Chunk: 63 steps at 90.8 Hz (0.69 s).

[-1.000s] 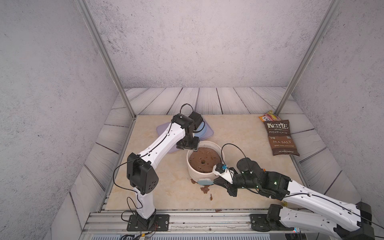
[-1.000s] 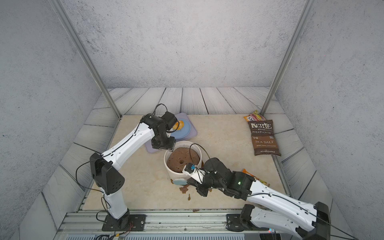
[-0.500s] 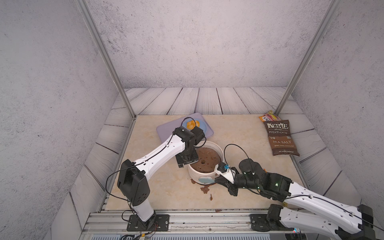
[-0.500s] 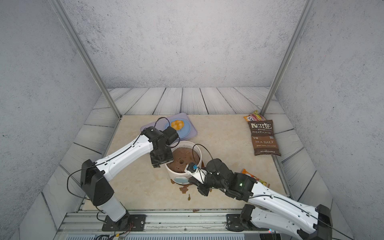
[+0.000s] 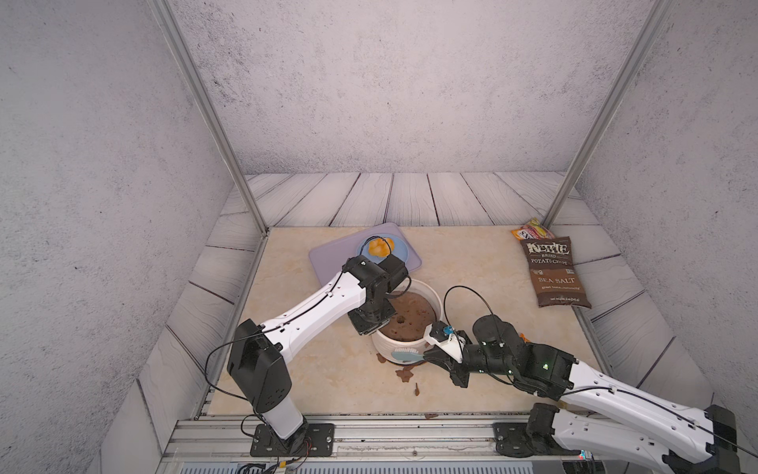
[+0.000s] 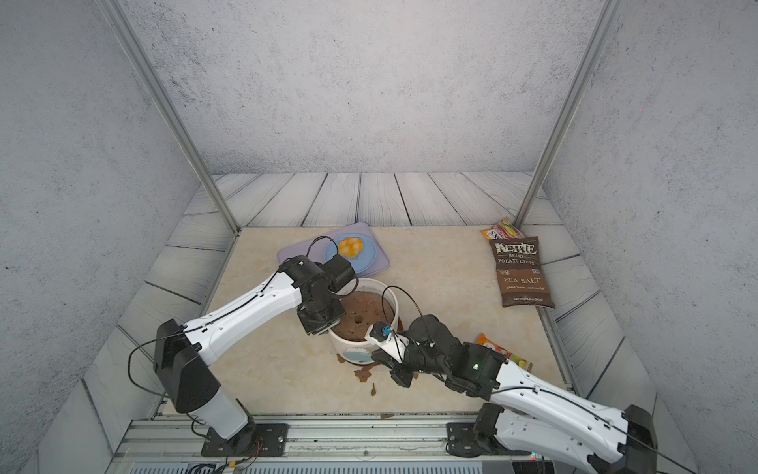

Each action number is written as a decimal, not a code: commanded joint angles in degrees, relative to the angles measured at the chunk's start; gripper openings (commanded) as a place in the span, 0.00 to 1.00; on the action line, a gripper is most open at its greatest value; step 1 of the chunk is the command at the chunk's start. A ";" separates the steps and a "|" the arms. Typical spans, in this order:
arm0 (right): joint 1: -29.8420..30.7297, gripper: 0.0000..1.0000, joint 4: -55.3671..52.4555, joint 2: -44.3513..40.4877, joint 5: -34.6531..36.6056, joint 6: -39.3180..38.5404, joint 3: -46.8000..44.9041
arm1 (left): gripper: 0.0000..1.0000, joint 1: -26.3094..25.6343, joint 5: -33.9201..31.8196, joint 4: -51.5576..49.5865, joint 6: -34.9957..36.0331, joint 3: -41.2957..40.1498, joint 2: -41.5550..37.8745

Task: Scrub the dried mud off the ceramic pot
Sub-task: Rotate the pot on the tray.

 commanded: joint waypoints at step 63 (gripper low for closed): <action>0.21 0.00 8.09 5.05 7.51 -7.08 -4.55 | 0.00 -0.02 -4.52 -8.14 6.95 10.56 8.69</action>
